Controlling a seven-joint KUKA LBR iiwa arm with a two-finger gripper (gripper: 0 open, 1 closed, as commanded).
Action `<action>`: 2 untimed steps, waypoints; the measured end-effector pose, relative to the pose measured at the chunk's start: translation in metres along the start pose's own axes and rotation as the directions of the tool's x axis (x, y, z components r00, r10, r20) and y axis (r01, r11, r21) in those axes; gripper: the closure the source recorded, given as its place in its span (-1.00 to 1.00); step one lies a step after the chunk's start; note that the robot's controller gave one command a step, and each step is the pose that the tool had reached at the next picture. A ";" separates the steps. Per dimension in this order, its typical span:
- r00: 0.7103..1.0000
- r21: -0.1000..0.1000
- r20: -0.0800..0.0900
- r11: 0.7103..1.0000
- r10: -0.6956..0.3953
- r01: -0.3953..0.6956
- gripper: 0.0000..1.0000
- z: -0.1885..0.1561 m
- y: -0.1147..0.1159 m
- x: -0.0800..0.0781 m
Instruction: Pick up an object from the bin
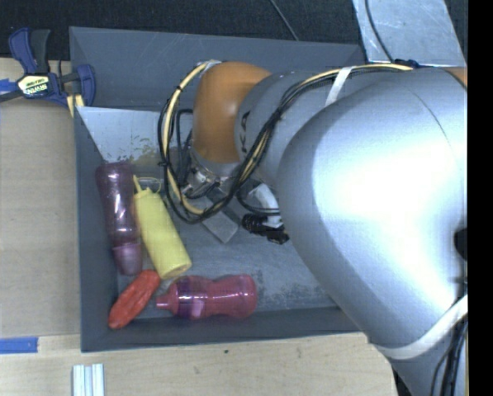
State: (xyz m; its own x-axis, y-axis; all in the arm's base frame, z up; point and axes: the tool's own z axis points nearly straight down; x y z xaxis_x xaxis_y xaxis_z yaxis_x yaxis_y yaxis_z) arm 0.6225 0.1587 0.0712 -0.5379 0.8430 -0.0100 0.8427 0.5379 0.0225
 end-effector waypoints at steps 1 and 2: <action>1.000 0.006 -0.002 1.000 -0.001 0.001 1.00 -0.010 -0.002 0.000; 1.000 0.001 0.000 1.000 -0.002 0.002 1.00 -0.028 0.000 -0.001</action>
Offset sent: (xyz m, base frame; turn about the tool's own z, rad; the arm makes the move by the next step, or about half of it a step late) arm -0.0014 -0.0005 0.0354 -0.0006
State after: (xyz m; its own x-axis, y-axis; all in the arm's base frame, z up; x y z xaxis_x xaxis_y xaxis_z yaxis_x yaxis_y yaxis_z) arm 0.6222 0.1578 0.0996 -0.5393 0.8421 -0.0096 0.8418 0.5394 0.0211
